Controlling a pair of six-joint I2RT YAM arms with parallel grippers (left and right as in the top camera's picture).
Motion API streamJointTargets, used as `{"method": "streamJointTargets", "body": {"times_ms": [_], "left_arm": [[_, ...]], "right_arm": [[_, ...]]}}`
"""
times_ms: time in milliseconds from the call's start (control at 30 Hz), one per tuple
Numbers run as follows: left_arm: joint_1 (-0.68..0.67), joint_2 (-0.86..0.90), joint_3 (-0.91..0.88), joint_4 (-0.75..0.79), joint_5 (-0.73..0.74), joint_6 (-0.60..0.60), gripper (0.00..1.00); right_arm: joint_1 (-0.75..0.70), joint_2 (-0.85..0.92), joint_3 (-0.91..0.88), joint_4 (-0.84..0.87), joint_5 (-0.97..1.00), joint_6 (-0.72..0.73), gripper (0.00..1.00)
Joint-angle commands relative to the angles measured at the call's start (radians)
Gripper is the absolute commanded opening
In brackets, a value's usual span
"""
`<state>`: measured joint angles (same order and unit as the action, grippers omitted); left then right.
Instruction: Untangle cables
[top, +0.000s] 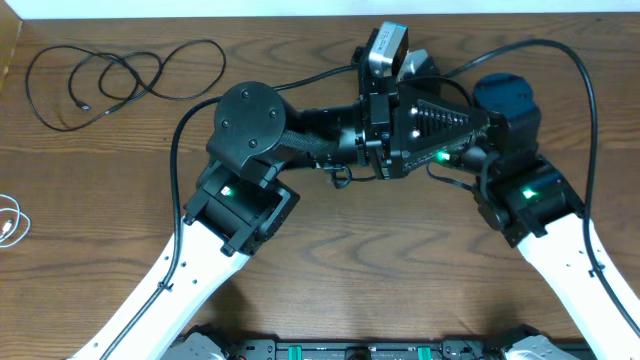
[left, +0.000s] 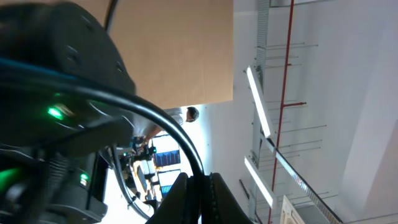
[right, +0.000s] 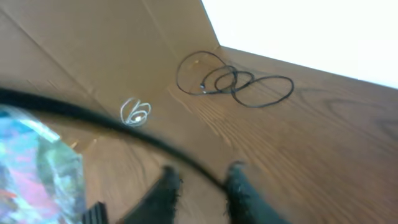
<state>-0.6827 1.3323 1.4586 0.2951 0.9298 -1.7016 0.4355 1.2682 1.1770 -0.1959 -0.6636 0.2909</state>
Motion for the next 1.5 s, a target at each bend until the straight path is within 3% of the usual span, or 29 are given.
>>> {"method": "streamJointTargets", "body": {"times_ms": [0,33,67,100,233,300,367,400,467,733,1033,1200,1333,1467], "left_arm": [[-0.004,-0.019,0.025,0.010,0.016,-0.005,0.08],[-0.004,-0.019,0.025,0.010,0.020,-0.006,0.08],[-0.004,-0.020,0.025,0.010,0.021,-0.006,0.07],[-0.004,-0.020,0.025,0.010,0.024,-0.006,0.07],[-0.004,-0.020,0.025,0.010,0.027,-0.006,0.08],[-0.004,-0.020,0.025,0.010,0.027,-0.006,0.08],[-0.004,-0.020,0.025,0.010,0.027,-0.006,0.08],[-0.004,-0.020,0.025,0.010,0.027,-0.006,0.07],[-0.004,-0.020,0.025,0.010,0.027,-0.006,0.08],[0.060,-0.019,0.025,-0.057,0.024,0.085,0.07],[0.254,-0.019,0.025,-0.441,-0.043,0.332,0.08],[0.356,-0.019,0.025,-0.746,-0.237,0.521,0.08],[0.402,-0.019,0.025,-1.003,-0.513,0.634,0.08],[0.405,-0.019,0.024,-1.170,-0.662,0.672,0.08]], "right_arm": [[0.004,0.009,0.000,0.011,0.022,0.008,0.05],[0.004,0.009,0.001,0.022,0.022,0.008,0.12],[0.004,0.009,0.000,0.029,0.022,0.008,0.34],[0.004,0.009,0.000,0.050,0.022,0.008,0.41],[0.006,0.010,0.000,0.067,0.022,0.009,0.50],[0.012,0.012,0.000,0.066,0.022,0.009,0.47],[0.017,0.019,0.000,0.066,0.022,0.009,0.35],[0.020,0.027,0.000,0.066,0.022,0.009,0.19],[0.020,0.029,0.001,0.059,0.023,0.008,0.01],[0.010,0.009,0.000,-0.007,0.087,0.009,0.01],[-0.042,-0.032,0.001,-0.177,0.229,0.008,0.01],[-0.050,-0.032,0.000,-0.267,0.262,0.008,0.01],[-0.050,-0.032,0.000,-0.311,0.261,0.008,0.01],[-0.050,-0.032,0.001,-0.312,0.262,0.019,0.01]]}}
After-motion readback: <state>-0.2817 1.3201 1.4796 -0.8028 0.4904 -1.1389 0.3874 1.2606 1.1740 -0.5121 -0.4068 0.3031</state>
